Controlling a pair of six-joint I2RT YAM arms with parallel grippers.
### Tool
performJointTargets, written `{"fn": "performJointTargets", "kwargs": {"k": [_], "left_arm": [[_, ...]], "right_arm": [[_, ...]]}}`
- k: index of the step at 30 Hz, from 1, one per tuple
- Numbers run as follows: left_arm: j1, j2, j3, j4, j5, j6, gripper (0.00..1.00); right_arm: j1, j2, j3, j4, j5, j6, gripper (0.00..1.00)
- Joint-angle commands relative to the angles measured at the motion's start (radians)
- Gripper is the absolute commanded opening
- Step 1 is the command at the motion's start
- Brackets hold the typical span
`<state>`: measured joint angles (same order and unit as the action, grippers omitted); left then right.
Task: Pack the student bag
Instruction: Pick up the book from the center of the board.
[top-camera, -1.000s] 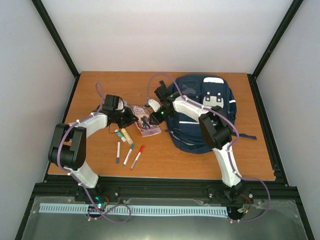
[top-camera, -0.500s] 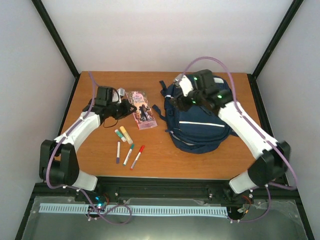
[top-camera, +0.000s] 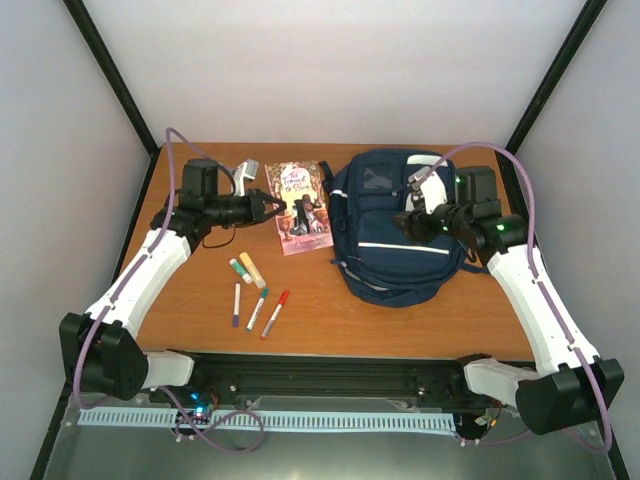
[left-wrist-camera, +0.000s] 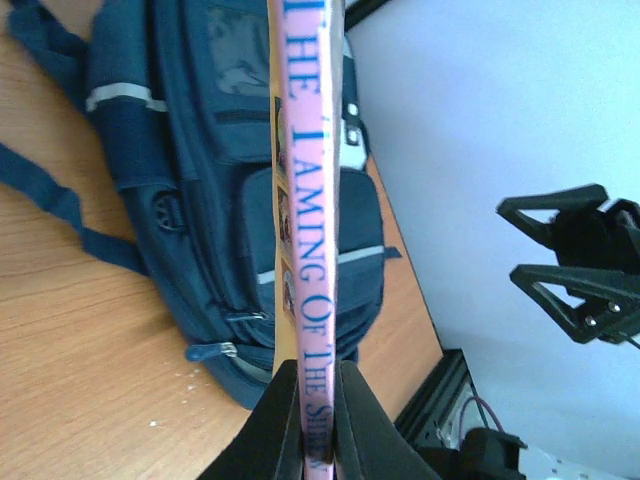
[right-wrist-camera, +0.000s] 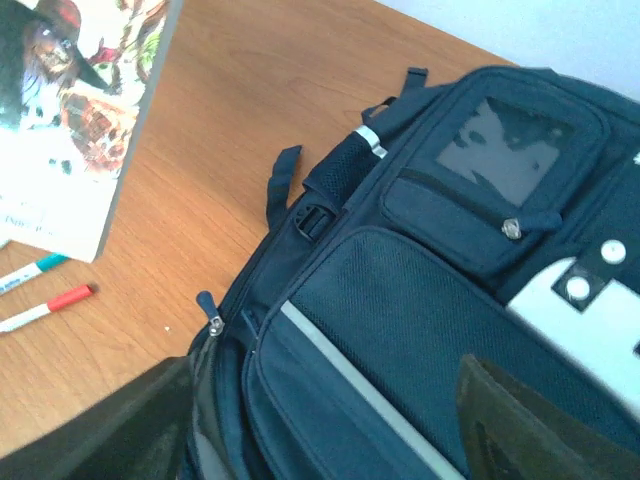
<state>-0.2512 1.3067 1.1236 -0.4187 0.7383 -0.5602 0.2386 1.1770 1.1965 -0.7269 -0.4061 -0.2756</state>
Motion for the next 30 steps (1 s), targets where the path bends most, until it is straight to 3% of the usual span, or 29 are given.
{"fn": "performJointTargets", "kwargs": {"k": [1,4,5,13,18,23,30], "left_arm": [[-0.040,-0.030,0.051,0.018,0.090,0.040,0.01],[-0.068,-0.030,0.051,0.018,0.107,0.049,0.01],[-0.078,-0.031,0.050,0.019,0.112,0.053,0.01],[-0.124,-0.056,0.017,0.110,0.182,0.039,0.01],[-0.124,-0.064,0.010,0.117,0.248,0.074,0.01],[-0.124,-0.069,0.021,0.081,0.333,0.156,0.01],[-0.124,-0.053,0.058,0.113,0.487,0.186,0.01]], "right_arm": [[-0.045,-0.066,-0.020,-0.046,-0.044,-0.002,0.77],[-0.063,-0.112,-0.042,-0.035,0.028,0.025,0.98],[-0.069,-0.125,-0.047,-0.035,0.040,0.027,1.00],[-0.085,-0.148,-0.009,-0.131,-0.160,-0.024,1.00],[-0.091,-0.172,-0.024,-0.152,-0.442,-0.129,1.00],[-0.091,-0.141,-0.038,-0.061,-0.622,-0.071,1.00],[-0.093,-0.002,0.002,0.020,-0.750,-0.020,0.95]]}}
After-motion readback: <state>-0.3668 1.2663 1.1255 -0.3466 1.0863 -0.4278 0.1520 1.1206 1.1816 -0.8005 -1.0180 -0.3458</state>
